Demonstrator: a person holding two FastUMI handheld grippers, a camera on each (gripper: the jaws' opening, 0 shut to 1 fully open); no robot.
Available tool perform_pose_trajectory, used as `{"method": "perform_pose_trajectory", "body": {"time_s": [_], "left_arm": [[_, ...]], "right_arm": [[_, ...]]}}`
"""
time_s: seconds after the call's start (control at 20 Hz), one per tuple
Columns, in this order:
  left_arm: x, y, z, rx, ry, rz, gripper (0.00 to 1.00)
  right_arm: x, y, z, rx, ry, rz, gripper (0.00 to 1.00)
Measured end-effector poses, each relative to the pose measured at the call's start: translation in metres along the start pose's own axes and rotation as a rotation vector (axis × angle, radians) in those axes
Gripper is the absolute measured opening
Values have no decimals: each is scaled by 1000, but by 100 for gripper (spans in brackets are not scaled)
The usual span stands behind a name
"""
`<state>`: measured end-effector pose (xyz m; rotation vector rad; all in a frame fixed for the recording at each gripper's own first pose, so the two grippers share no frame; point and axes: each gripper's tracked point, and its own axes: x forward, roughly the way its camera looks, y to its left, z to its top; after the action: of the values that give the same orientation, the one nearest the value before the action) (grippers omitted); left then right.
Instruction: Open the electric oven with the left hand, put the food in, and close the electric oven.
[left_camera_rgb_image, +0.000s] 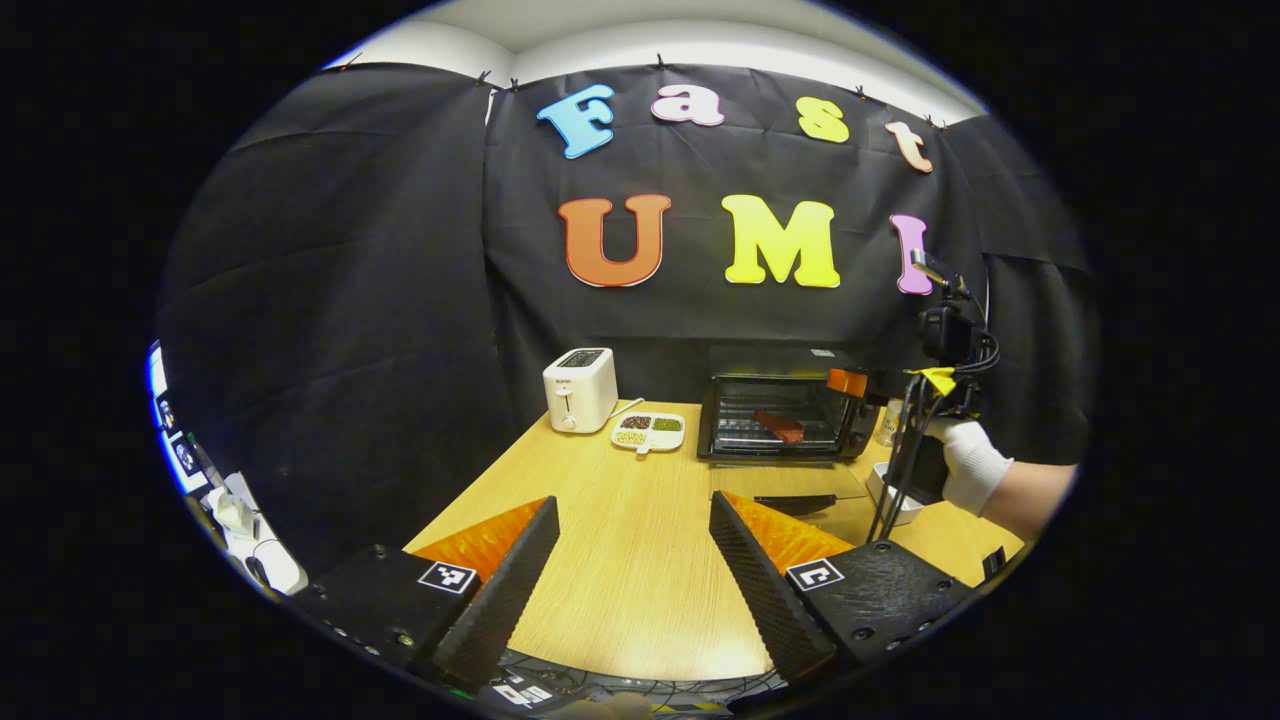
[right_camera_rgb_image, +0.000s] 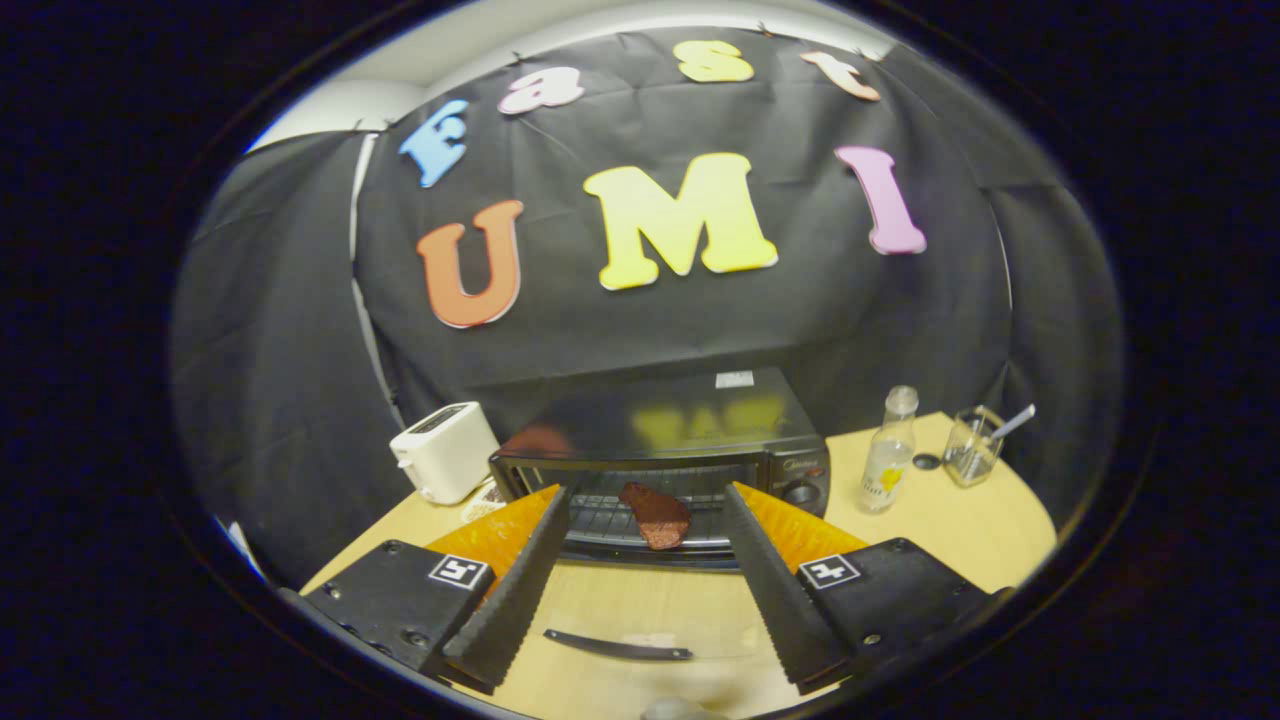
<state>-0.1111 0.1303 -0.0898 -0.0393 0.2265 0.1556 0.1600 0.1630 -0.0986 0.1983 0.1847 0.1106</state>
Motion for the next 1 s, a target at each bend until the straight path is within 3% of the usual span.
{"method": "perform_pose_trajectory", "body": {"time_s": [0.25,0.45,0.9,1.0], "left_arm": [[-18,-14,-10,1,-27,2,97],[-11,-42,-21,11,-19,-1,96],[24,-131,-29,-14,12,74,97],[35,-149,-31,4,17,70,97]], "right_arm": [[-86,-12,30,-88,-29,56,99],[-128,-52,46,-116,-44,64,99],[-168,-162,59,-156,-27,168,99],[-170,-184,58,-168,-10,162,99]]}}
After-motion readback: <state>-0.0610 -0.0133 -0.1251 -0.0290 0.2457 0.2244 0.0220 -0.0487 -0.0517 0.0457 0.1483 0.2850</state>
